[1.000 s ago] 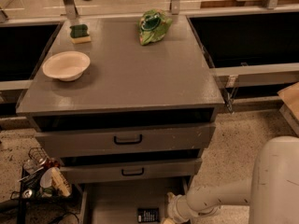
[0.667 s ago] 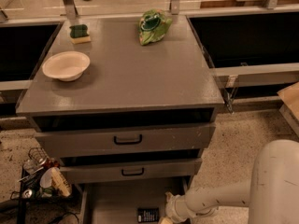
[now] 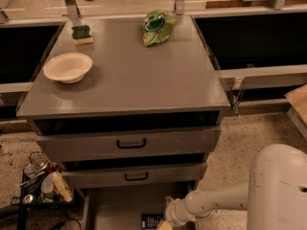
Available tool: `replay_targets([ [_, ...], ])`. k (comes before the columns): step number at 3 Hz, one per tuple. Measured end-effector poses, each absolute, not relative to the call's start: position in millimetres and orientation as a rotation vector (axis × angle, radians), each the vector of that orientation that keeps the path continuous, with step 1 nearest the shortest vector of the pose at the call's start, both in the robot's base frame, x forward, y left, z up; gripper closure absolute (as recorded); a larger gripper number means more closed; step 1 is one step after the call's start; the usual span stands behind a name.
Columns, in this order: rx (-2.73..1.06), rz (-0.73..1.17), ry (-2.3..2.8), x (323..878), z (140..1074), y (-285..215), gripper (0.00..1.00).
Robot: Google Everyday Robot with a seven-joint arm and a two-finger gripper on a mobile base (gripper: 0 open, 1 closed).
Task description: Pick rxbar blueberry from bottom drawer and place on counter
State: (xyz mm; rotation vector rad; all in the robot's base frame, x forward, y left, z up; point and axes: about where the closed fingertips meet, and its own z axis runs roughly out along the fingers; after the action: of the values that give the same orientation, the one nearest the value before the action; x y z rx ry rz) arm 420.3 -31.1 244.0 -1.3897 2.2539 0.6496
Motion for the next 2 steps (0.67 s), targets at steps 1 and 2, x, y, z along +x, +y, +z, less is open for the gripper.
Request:
replay_targets([
  [1, -1.377, 0.521, 2.289, 414.3, 228.6, -30.4, 0.0],
  [2, -1.377, 0.516, 2.29, 414.0, 227.9, -30.2, 0.0],
])
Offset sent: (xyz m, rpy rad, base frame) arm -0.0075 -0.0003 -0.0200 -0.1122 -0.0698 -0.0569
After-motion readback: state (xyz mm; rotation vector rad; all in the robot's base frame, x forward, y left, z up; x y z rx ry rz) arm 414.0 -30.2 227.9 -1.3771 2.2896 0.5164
